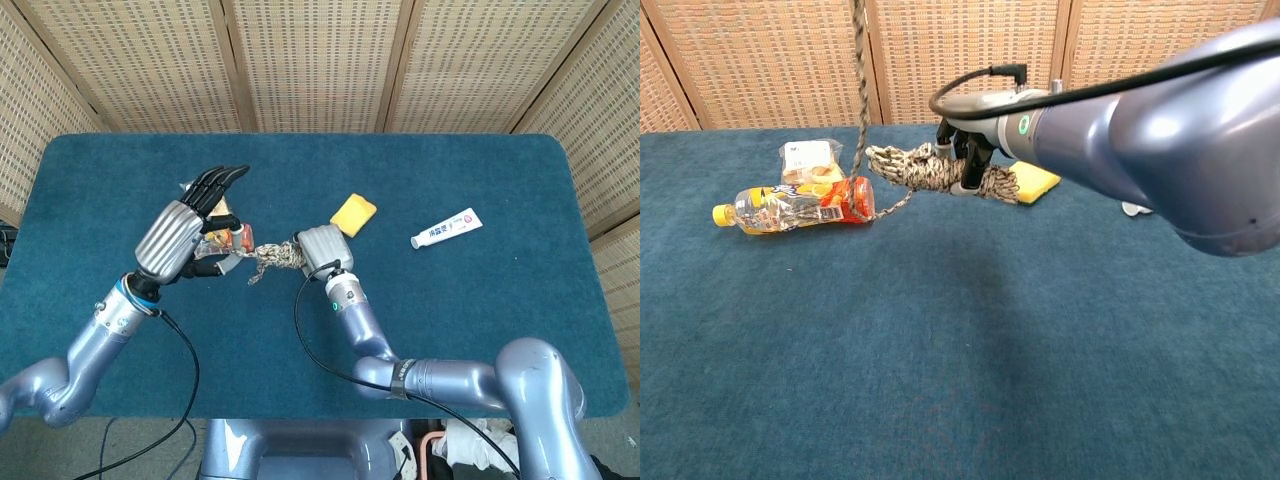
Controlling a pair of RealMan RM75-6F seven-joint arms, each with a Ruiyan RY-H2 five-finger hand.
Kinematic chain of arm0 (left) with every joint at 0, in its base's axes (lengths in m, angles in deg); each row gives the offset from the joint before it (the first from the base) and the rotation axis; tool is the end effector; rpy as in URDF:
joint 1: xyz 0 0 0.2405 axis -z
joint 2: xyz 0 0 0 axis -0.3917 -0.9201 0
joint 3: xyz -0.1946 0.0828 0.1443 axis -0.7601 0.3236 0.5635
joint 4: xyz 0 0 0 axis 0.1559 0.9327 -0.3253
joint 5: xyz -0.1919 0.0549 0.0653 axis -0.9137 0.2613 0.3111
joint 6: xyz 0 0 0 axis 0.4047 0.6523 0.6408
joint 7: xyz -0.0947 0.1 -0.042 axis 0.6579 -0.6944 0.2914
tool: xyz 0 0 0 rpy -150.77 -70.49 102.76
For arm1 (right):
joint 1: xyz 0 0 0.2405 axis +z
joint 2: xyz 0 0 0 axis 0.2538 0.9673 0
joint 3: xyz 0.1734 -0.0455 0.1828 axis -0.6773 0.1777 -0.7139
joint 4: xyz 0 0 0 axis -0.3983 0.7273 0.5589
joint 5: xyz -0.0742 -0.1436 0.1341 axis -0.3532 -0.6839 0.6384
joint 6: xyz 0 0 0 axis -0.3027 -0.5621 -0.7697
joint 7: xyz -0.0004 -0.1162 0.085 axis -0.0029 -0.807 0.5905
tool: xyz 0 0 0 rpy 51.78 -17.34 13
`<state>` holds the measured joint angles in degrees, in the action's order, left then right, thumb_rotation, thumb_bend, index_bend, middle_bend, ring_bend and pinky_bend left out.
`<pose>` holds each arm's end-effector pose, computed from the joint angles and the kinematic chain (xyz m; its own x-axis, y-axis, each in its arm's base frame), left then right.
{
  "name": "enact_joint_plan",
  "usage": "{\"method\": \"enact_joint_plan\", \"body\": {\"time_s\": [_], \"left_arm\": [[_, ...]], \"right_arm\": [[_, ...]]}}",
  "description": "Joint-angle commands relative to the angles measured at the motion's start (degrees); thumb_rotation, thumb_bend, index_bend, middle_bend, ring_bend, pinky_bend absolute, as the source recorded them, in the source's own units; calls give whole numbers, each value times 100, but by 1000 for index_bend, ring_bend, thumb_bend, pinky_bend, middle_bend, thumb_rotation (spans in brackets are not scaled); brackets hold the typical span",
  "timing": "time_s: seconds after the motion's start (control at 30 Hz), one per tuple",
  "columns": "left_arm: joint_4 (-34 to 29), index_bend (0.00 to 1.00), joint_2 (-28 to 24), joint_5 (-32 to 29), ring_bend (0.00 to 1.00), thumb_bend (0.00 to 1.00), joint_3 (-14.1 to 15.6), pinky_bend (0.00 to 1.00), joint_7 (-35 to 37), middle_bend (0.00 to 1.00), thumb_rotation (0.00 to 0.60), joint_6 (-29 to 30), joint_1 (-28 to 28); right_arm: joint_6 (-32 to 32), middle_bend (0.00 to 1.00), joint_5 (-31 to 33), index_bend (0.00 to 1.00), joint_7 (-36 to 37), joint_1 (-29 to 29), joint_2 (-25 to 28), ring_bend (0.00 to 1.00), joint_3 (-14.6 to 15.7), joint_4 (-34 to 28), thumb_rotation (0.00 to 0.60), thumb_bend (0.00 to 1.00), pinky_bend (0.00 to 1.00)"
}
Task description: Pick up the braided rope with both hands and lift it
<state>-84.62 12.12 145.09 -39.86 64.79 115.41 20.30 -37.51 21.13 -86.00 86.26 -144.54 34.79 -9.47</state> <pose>-0.0659 0.3403 0.1287 -0.0155 0.0995 0.9949 0.7769 -0.6252 0.0746 0.0024 -0.3926 -0.0605 0.5318 -0.2580 0.8066 -0.8331 -0.3302 0.4437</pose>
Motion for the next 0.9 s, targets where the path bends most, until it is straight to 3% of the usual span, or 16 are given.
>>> {"method": "enact_joint_plan", "body": {"time_s": [0.03,0.5,0.73,0.9], "left_arm": [[-501,875,189,-1544,0,794,-757,0,563,0,600,-781,492],[-226,878,959,-3049,0,825,-1500,0,663,0,600,-807,972],[-507,886,784,-2891,0,839,-1281,0,441,0,600,-869,818],[-1105,889,670,-3187,0,851,-1354,0,1047,0,600,-1223,629]], "right_arm": [[55,769,-51,695,13,-5,-106,644,52,37,600,870,838],[307,770,-506,695,406,-175,-40,644,102,24,600,870,847],[326,771,-463,695,470,-221,112,644,7,100,600,871,850],[326,773,-177,695,408,-185,149,647,-114,228,600,871,854]]}}
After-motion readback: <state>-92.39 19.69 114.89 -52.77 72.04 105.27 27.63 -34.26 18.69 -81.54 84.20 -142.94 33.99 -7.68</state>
